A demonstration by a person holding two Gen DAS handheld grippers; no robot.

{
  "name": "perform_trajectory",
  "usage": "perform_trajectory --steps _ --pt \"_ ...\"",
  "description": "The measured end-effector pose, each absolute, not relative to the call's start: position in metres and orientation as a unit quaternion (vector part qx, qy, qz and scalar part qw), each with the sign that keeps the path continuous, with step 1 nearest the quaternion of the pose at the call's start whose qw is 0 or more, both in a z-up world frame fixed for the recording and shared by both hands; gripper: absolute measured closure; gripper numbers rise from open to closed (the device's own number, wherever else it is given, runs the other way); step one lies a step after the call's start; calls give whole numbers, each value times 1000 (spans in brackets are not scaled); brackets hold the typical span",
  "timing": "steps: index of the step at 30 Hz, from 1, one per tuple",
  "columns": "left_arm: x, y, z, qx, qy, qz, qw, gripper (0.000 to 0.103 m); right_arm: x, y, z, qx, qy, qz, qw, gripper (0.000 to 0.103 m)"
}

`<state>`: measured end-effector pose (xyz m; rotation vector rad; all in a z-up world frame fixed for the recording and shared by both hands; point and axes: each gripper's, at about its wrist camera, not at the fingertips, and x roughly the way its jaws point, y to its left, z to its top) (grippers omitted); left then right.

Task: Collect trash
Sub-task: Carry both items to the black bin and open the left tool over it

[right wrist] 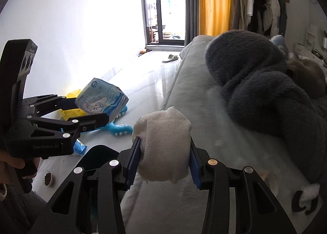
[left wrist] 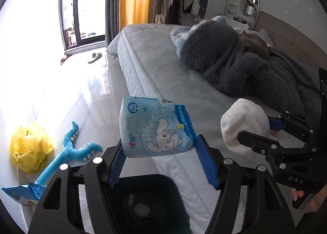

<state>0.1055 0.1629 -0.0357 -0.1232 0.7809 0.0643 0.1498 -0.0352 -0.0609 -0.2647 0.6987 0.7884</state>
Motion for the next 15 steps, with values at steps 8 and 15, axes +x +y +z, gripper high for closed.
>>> perform_trajectory --steps 8,15 --pt "96 196 -51 -71 426 38 901 34 149 -4 -74 -129 349 396 839 59" --pt "88 221 -78 -80 481 40 872 34 144 26 -82 -134 373 408 823 59"
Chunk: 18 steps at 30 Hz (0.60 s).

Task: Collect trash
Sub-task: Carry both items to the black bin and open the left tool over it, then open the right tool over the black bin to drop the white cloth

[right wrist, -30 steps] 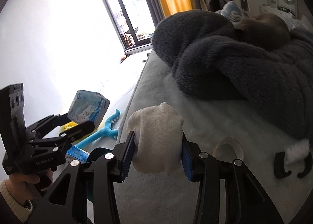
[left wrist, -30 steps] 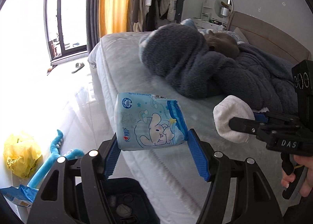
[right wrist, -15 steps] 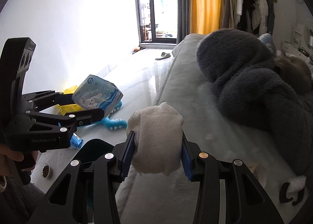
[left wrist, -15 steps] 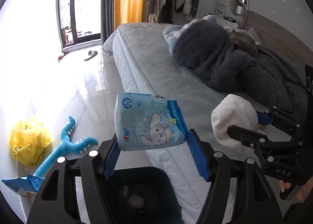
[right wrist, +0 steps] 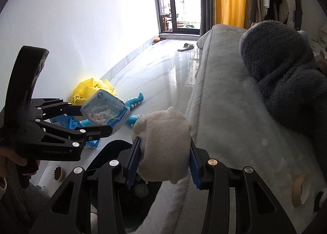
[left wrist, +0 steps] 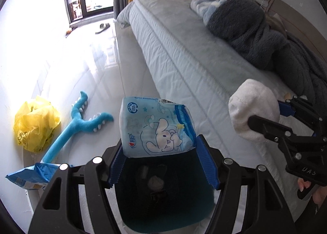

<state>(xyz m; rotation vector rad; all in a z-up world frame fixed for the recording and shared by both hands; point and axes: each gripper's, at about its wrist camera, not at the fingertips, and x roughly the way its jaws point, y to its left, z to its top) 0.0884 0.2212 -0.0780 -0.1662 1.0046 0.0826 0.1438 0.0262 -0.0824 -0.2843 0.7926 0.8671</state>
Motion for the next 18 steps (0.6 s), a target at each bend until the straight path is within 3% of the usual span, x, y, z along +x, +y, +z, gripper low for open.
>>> perform_trajectory --steps 13,18 --pt "67 254 -127 -108 566 22 817 34 134 72 -104 -156 401 420 799 59" --pt "62 262 -130 -115 572 21 812 26 132 84 -114 -149 419 425 788 59"
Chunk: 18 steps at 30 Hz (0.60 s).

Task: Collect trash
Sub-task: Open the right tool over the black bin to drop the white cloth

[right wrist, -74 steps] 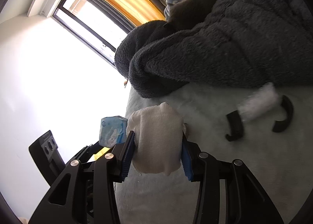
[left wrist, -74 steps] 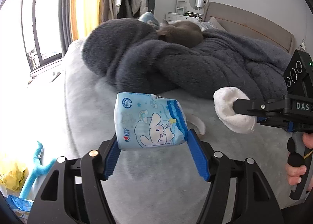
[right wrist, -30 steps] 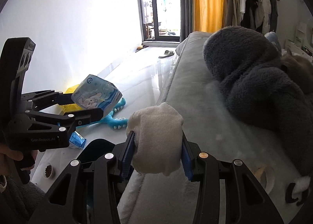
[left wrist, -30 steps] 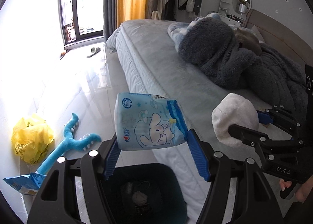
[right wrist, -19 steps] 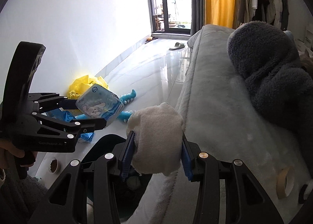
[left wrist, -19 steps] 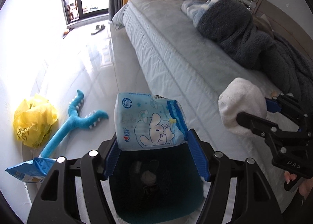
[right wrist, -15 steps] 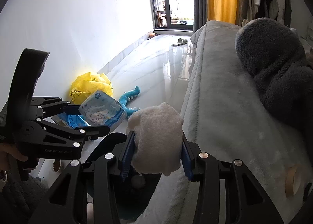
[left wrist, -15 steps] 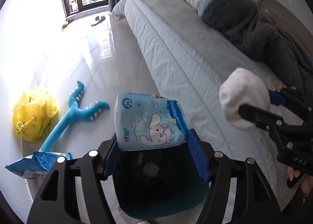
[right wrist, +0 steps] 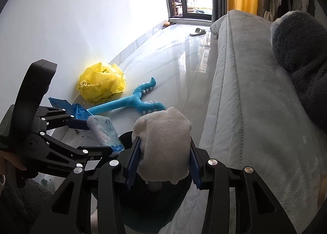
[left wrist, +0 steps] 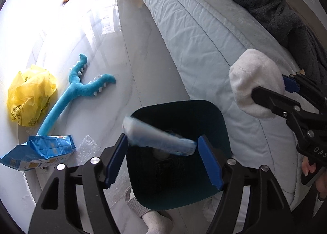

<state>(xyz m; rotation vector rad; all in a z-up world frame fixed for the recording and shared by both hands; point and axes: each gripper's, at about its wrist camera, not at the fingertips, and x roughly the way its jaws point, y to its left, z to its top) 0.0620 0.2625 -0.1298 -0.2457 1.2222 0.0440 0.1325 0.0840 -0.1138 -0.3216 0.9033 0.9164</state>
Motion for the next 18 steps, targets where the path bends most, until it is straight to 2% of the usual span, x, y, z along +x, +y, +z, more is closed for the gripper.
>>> perform_trajectory --steps 1,6,18 --pt "62 263 -130 -117 573 17 811 22 133 87 -116 -146 425 426 785 59" --pt "58 271 -123 -113 559 24 821 21 130 97 -129 -149 444 430 772 59" --pt "50 303 -90 -142 481 64 863 21 117 119 -166 -184 482 427 742 59"
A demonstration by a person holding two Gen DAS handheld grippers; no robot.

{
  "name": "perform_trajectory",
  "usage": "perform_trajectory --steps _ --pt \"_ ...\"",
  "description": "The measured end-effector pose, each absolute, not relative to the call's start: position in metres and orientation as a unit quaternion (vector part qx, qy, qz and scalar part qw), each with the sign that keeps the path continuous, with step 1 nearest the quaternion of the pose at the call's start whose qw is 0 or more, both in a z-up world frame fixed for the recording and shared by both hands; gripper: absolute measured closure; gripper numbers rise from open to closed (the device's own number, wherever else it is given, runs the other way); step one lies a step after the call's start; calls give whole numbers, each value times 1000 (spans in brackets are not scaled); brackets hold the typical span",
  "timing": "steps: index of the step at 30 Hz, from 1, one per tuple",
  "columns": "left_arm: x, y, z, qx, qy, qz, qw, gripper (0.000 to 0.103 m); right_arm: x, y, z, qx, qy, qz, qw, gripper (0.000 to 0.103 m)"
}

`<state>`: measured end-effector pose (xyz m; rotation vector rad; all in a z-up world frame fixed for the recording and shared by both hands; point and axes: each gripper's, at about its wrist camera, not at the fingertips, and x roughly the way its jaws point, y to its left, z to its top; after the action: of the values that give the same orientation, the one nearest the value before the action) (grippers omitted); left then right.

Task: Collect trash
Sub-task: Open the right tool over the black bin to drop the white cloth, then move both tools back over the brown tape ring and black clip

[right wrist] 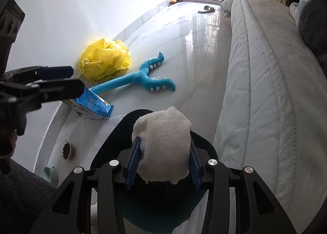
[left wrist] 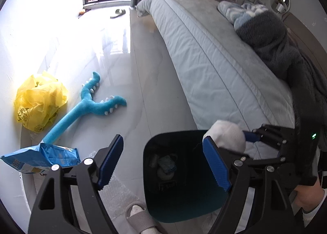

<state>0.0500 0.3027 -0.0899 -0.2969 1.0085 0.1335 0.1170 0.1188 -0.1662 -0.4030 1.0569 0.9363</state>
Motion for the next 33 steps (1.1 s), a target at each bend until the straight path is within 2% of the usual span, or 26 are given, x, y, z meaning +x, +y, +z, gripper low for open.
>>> perform_trajectory --steps 16,18,24,33 --pt "37 315 -46 -144 387 89 906 21 93 148 -206 -248 506 426 708 58" --pt "37 312 -44 -138 385 92 908 21 92 148 -207 -254 505 424 707 57" --pt "41 300 -34 -122 370 91 916 21 85 148 -214 -275 516 425 691 41" --pt "43 272 -4 -93 315 88 940 21 86 133 -174 -241 493 442 709 40"
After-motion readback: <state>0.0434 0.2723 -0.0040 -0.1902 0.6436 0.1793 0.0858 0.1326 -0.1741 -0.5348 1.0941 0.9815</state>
